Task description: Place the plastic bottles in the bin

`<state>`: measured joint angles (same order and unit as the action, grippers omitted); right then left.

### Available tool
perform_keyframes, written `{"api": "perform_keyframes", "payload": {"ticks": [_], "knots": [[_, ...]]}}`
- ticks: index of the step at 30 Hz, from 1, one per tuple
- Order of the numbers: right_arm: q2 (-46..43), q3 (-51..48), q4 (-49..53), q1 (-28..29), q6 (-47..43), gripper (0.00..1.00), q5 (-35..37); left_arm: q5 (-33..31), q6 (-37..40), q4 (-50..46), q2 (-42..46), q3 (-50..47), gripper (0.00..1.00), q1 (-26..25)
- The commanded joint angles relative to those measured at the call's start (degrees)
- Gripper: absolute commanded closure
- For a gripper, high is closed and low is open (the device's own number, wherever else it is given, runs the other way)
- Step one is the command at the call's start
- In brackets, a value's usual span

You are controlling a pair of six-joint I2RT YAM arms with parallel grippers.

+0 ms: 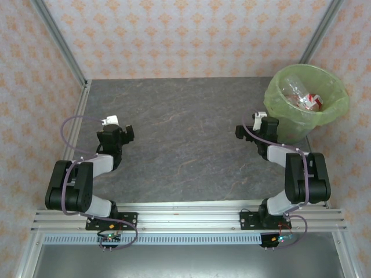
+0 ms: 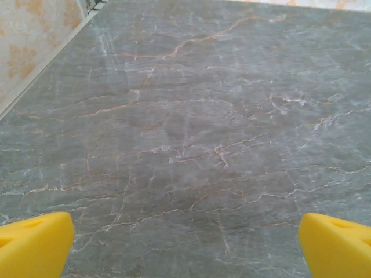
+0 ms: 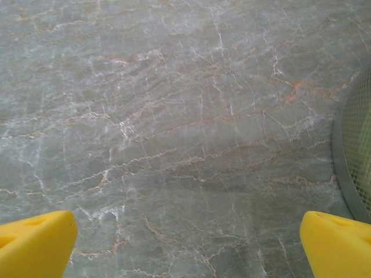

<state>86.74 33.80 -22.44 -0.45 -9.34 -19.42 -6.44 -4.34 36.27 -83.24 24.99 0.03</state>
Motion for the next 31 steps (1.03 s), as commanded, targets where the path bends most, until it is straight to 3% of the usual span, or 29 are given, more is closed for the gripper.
{"api": "perform_keyframes", "payload": {"ticks": [1, 2, 4, 8, 10, 12, 14, 16, 31], "knots": [[-1.49, -3.52, -9.32, -0.08, 1.41, 0.01, 1.75, -2.12, 2.00, 12.96, -2.78, -3.95, 0.00, -1.14], [-2.30, -5.21, -11.69, -0.16, 1.60, 0.01, 2.33, -4.87, 1.40, 6.68, -1.42, -1.90, 0.00, -1.82], [-3.07, -9.61, -18.84, -0.17, 2.21, 0.01, 3.89, -11.64, 2.76, 8.45, -2.41, -1.80, 0.00, -5.12], [2.20, -14.83, -34.76, -0.14, 3.42, 0.01, 5.87, -11.67, 2.42, 9.06, -2.56, -1.90, 0.00, -4.77], [-0.60, -10.89, -22.35, -0.13, 3.18, 0.01, 7.12, -11.68, 2.46, 9.03, -2.53, -1.96, 0.00, -4.79], [1.59, -11.98, -28.04, -0.45, 5.41, 0.01, 9.69, -11.60, 2.44, 8.80, -2.45, -1.95, 0.00, -4.76], [0.18, -10.19, -22.34, -0.47, 5.73, 0.01, 11.49, -11.58, 2.44, 8.72, -2.45, -1.88, 0.00, -4.69], [1.25, -11.14, -25.79, -0.50, 5.93, 0.01, 11.53, -11.60, 2.40, 8.71, -2.43, -1.88, 0.00, -4.78], [0.57, -10.60, -23.79, -0.47, 5.91, 0.01, 11.59, -11.50, 2.37, 8.55, -2.45, -1.83, 0.00, -4.69]]}}
